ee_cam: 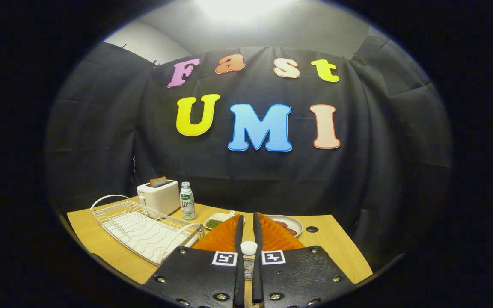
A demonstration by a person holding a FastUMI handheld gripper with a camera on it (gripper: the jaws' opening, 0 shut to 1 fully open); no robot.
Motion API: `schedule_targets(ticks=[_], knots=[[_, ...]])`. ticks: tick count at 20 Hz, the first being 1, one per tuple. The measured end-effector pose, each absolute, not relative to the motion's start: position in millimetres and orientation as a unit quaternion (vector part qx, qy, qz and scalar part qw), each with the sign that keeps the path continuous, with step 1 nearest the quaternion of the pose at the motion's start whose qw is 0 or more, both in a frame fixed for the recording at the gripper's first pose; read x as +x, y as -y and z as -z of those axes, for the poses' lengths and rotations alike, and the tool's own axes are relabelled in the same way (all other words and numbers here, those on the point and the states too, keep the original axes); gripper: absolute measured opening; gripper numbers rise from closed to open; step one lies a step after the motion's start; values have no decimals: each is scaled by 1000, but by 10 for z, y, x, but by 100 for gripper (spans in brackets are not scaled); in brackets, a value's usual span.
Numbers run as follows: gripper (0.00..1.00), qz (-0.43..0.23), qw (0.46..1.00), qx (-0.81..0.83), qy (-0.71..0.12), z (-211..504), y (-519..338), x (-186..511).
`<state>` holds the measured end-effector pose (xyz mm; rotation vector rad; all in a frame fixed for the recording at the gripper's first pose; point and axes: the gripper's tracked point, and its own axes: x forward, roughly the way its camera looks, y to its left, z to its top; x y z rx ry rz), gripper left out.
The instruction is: Take the plate from the dish rack, then take the spoon from the basket and place it into the plate.
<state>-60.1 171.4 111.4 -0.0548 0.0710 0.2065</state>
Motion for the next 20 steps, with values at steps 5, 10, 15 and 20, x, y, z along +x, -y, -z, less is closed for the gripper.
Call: schedule_targets(ticks=[5, 10, 15, 20], knots=[[7, -100, 993, -43, -45, -1287, -1742, -814], [7, -104, 991, -54, -63, -1340, -1769, -982], [7, -116, 987, -53, -101, -1162, -1899, -1116], [7, -139, 979, -51, -142, -922, -2155, -1251]])
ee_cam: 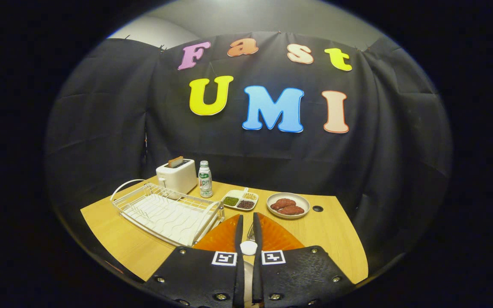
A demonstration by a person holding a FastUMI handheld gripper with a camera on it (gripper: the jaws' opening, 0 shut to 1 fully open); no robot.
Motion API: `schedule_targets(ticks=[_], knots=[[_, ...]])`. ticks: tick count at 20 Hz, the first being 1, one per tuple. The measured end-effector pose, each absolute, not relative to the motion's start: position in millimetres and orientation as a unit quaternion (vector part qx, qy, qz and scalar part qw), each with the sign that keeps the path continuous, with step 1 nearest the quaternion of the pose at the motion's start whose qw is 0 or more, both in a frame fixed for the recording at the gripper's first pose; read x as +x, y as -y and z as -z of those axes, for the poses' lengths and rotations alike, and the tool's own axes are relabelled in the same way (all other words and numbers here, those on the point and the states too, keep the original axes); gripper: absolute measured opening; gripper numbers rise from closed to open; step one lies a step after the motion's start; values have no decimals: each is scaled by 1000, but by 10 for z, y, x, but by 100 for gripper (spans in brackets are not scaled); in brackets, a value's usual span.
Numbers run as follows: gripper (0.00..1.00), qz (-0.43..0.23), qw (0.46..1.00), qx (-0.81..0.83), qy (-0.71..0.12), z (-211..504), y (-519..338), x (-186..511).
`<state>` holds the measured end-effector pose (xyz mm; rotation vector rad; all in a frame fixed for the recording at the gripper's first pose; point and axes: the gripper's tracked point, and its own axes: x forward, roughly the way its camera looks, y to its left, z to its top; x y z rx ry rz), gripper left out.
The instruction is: Take the plate from the dish rack, then take the spoon from the basket and place it into the plate.
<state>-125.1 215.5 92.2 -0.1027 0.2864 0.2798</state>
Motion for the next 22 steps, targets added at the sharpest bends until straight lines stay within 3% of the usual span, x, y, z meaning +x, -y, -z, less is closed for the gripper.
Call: schedule_targets(ticks=[22], knots=[[7, -204, 938, -78, -268, -1, -2904, -1287]])
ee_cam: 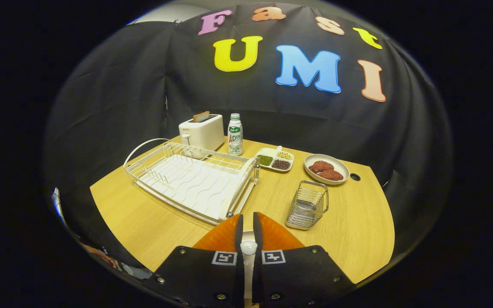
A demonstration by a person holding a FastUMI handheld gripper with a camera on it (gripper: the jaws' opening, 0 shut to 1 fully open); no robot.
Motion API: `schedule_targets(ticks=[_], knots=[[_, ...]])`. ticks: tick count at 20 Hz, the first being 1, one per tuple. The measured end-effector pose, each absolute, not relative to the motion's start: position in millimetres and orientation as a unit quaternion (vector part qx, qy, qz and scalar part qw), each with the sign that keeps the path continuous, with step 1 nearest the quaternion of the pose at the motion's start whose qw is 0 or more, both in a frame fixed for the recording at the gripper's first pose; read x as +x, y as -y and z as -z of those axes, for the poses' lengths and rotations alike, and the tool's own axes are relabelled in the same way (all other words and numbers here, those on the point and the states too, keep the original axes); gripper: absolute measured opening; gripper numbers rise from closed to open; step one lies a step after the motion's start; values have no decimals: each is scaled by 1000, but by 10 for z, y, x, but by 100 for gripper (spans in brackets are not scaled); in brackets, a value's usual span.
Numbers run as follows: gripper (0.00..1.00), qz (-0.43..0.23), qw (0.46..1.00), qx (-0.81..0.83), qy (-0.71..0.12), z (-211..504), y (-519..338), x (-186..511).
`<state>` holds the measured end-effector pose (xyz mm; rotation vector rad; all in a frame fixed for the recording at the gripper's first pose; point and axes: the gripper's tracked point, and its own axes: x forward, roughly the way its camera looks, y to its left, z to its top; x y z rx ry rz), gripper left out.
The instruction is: Take the plate from the dish rack, then take the spoon from the basket and place it into the plate.
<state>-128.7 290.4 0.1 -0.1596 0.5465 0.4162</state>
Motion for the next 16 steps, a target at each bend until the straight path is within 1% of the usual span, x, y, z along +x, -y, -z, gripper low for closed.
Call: schedule_targets(ticks=[4, 5, 6, 7, 14, 15, 16], knots=[[8, -226, 931, -89, -273, 112, -3044, -1273], [11, -236, 928, -89, -275, 131, -3096, -1277], [12, -240, 926, -96, -277, 154, -3084, -1270], [16, -237, 925, -106, -278, 165, -3046, -1253], [19, -212, 935, -95, -269, 88, -2815, -1132], [27, -210, 936, -98, -267, 53, -2777, -1125], [29, -205, 937, -99, -263, 9, -2722, -1100]])
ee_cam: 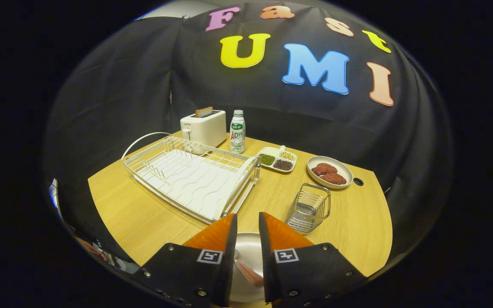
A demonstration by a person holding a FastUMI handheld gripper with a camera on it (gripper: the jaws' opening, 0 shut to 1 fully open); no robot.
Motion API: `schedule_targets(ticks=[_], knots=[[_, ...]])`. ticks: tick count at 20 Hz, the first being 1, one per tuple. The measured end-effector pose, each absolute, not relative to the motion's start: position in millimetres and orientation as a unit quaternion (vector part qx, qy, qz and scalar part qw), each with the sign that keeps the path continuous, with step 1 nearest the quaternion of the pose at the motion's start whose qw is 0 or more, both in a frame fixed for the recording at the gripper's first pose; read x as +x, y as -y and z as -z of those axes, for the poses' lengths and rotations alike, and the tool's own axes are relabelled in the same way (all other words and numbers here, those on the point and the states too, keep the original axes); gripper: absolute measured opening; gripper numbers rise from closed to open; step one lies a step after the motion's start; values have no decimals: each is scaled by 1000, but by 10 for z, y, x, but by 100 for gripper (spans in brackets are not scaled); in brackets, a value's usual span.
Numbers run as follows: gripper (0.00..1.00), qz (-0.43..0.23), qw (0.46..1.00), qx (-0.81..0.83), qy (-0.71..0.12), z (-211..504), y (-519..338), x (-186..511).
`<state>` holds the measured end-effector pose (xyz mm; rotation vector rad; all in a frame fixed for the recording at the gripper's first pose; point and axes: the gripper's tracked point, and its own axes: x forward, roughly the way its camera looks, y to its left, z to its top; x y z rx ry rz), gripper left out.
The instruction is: Take the plate from the dish rack, then take the spoon from the basket and place it into the plate.
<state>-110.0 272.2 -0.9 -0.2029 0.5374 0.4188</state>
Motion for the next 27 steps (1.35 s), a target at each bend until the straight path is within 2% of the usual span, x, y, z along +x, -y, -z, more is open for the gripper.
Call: schedule_targets(ticks=[9, 17, 20, 27], knots=[[29, -120, 981, -50, -144, -946, -2089, -964], [30, -56, 998, -12, -27, -1919, -1420, -907], [96, -43, 999, 1, 0, -2003, -1278, -923], [96, -32, 999, 1, 4, -1913, -1054, -858]])
